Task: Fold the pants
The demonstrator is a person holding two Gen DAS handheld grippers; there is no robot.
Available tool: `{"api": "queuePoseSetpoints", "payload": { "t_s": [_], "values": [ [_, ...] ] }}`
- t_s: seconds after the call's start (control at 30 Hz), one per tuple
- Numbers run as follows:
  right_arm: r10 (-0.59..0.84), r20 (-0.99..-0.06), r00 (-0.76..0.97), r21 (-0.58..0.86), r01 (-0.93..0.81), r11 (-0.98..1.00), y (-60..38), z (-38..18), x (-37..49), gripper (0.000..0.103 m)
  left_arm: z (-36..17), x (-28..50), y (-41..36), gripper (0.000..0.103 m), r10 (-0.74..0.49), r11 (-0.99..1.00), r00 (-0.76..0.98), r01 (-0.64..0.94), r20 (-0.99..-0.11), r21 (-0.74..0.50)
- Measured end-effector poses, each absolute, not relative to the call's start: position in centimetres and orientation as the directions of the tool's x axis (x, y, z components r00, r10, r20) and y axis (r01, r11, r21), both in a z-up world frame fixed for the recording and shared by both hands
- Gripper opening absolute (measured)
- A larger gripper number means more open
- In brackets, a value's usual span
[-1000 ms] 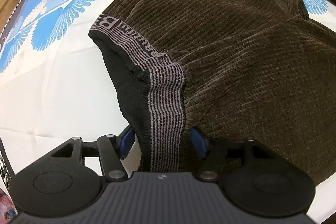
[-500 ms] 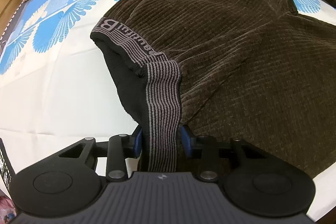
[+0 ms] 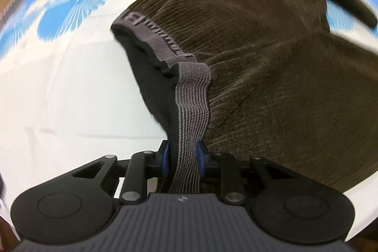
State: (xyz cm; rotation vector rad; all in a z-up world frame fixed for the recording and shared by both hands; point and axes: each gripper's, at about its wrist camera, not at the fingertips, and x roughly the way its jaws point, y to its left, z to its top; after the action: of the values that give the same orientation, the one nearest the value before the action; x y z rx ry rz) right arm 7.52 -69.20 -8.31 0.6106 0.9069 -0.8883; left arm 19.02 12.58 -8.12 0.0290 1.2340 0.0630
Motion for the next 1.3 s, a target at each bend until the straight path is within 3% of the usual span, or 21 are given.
{"api": "queuePoseSetpoints", "payload": {
  "t_s": [0.03, 0.07, 0.1, 0.13, 0.2, 0.3, 0.43, 0.6, 0.67, 0.7, 0.93, 1.1, 1.3],
  "values": [
    [-0.407, -0.859, 0.312, 0.07, 0.857, 0.51, -68.9, -8.1, 7.7, 0.013, -8.1, 19.0, 13.3, 0.033, 0.031, 0.998, 0.324, -0.058, -0.946, 0.013],
    [-0.423, -0.847, 0.322, 0.065, 0.853, 0.519, -68.7, -7.7, 8.0, 0.017, -8.1, 18.9, 14.0, 0.046, 0.01, 0.997, 0.318, -0.079, -0.948, -0.016],
    [-0.445, -0.83, 0.336, 0.056, 0.844, 0.533, -68.3, -7.1, 8.3, 0.031, -8.1, 18.8, 14.5, 0.051, 0.002, 0.995, 0.315, -0.099, -0.949, -0.031],
    [-0.469, -0.813, 0.345, 0.041, 0.837, 0.545, -67.8, -6.3, 8.4, 0.046, -8.1, 18.8, 15.0, 0.054, -0.004, 0.992, 0.315, -0.12, -0.949, -0.044],
    [-0.501, -0.779, 0.377, 0.041, 0.827, 0.56, -67.0, -4.8, 8.3, 0.052, -8.3, 18.9, 15.9, 0.054, -0.038, 0.984, 0.304, -0.155, -0.952, -0.089],
    [-0.495, -0.738, 0.458, 0.104, 0.803, 0.587, -65.7, -2.3, 7.7, 0.052, -9.1, 19.0, 15.7, 0.054, -0.093, 0.979, 0.267, -0.151, -0.959, -0.137],
    [-0.407, -0.702, 0.585, 0.184, 0.701, 0.689, -62.5, 0.7, 8.0, 0.052, -9.4, 18.9, 13.6, 0.054, -0.018, 0.998, 0.266, -0.059, -0.964, -0.035],
    [-0.293, -0.649, 0.702, 0.187, 0.521, 0.833, -55.8, 3.0, 8.3, 0.053, -8.9, 18.4, 13.4, 0.036, -0.015, 0.999, 0.293, -0.03, -0.956, -0.025],
    [-0.236, -0.67, 0.703, 0.203, 0.48, 0.853, -54.0, 2.5, 9.0, 0.053, -8.3, 18.0, 13.3, 0.026, -0.021, 1.0, 0.318, -0.011, -0.948, -0.026],
    [-0.204, -0.686, 0.698, 0.217, 0.465, 0.858, -53.2, 2.2, 9.5, 0.053, -7.9, 17.8, 13.4, 0.017, -0.023, 1.0, 0.334, -0.007, -0.942, -0.027],
    [-0.147, -0.736, 0.661, 0.222, 0.441, 0.87, -49.4, 1.3, 13.2, 0.052, -4.6, 15.8, 15.0, 0.015, -0.098, 0.993, 0.422, -0.015, -0.901, -0.115],
    [-0.107, -0.74, 0.664, 0.216, 0.386, 0.897, -46.1, 0.5, 15.1, 0.044, -3.1, 15.1, 15.7, 0.013, -0.098, 0.992, 0.442, -0.028, -0.891, -0.123],
    [-0.068, -0.75, 0.658, 0.224, 0.35, 0.91, -44.6, -0.1, 16.9, 0.044, -5.5, 16.1, 14.1, 0.013, 0.026, 1.0, 0.297, -0.007, -0.955, 0.025]
  ]
}}
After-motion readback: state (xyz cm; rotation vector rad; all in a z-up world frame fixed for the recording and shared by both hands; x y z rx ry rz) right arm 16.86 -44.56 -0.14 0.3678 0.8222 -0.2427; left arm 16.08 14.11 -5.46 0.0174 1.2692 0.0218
